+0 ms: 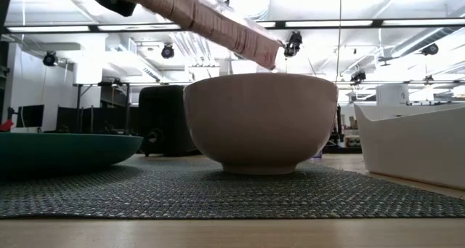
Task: Arrange a breakfast setting
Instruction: Pour the cereal into the white bowl
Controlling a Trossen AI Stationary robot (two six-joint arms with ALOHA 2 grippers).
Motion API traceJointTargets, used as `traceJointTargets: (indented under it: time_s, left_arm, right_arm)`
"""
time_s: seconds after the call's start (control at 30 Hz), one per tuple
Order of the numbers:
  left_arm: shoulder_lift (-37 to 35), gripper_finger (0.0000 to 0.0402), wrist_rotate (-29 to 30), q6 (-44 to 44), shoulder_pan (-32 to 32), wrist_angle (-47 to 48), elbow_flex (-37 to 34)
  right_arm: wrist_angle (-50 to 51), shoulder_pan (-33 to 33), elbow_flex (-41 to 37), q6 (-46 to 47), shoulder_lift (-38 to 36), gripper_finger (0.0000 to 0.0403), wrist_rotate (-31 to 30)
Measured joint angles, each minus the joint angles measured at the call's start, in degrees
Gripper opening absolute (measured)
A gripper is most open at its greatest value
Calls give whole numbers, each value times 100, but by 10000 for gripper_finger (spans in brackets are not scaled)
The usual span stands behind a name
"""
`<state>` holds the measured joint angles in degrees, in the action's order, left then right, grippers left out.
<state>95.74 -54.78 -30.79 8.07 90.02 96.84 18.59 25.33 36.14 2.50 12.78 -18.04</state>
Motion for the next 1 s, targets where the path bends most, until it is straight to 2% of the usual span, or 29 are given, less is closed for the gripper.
traceJointTargets:
  time_s: [0.5, 1.0]
  left_arm:
    - [44, 0, 214, 483, -12, 0, -4]
    - [44, 0, 331, 560, -12, 0, -11]
  right_arm:
    - [0, -1, 0, -13, 0, 22, 0]
    - [0, -1, 0, 2, 0, 22, 0]
